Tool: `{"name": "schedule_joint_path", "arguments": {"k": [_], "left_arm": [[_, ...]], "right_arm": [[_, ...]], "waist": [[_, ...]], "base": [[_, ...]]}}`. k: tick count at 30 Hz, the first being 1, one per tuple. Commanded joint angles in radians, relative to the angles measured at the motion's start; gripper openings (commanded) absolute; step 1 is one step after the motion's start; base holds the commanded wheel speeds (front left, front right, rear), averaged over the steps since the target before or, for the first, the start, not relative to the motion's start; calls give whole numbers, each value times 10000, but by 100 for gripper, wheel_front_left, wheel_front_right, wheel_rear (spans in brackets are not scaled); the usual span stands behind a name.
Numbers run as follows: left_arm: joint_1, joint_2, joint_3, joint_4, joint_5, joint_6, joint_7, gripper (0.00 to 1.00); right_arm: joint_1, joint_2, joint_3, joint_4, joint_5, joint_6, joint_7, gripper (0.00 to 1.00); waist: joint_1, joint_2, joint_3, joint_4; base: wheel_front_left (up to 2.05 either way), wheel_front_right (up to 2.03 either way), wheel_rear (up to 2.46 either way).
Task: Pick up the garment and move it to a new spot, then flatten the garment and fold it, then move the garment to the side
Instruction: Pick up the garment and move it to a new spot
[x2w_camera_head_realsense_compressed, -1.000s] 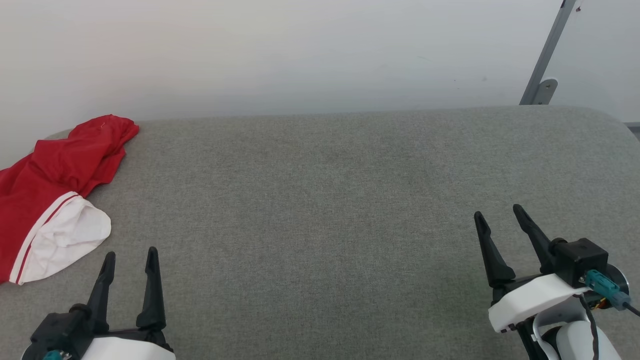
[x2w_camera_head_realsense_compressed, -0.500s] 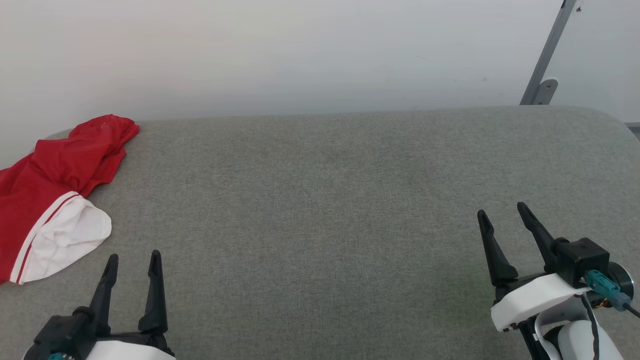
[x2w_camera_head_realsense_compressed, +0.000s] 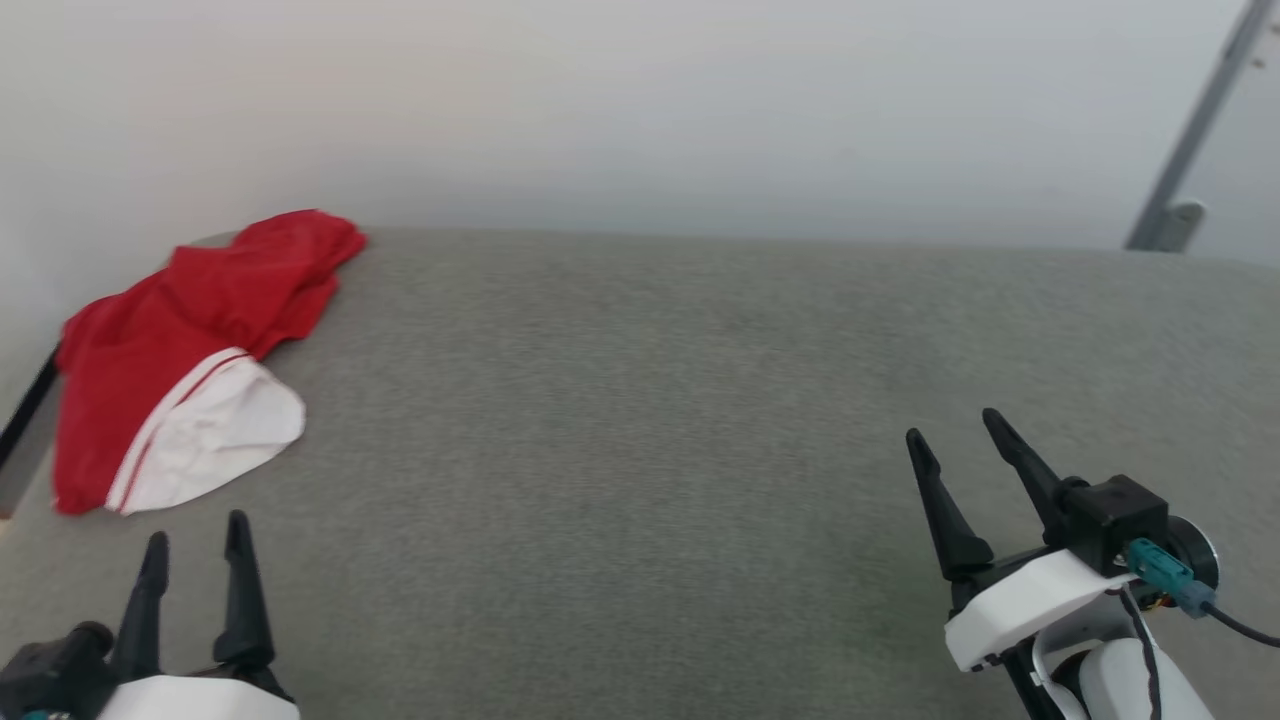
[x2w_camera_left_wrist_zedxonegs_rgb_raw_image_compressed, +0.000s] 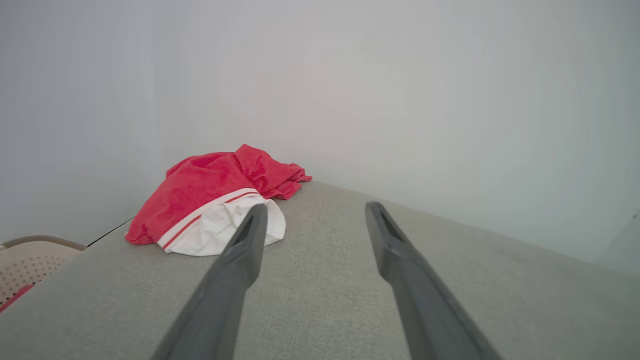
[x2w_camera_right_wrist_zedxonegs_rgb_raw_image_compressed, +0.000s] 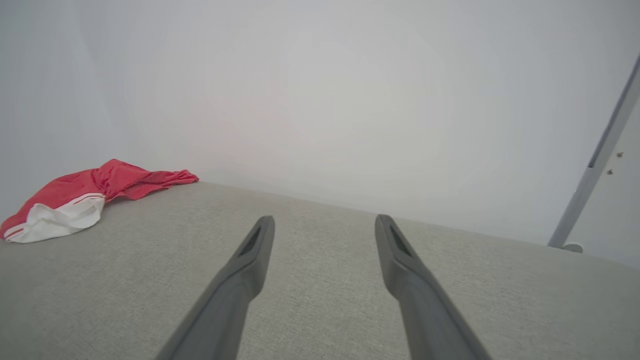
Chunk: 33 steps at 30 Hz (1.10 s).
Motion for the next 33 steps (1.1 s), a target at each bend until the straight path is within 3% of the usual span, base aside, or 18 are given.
{"name": "schedule_joint_path", "arguments": {"k": [1,18,33], "left_arm": [[43,85,117,-19,-103,63,73,100],[645,236,605,-257,-478,481,506,100],[-158,291,379,234,-835,356,855,100]], "right_arm": [[-71,-18,126,57,72,0,15,100],[-380,-125,1218,376,559,-1,43,100],[-169,-325,906,306,554,0,99,100]], "waist": [[0,0,-147,517],[0,0,-596,2883],[0,0,-424,3339]], "base": [[0,0,0],[0,0,0],[0,0,0]]}}
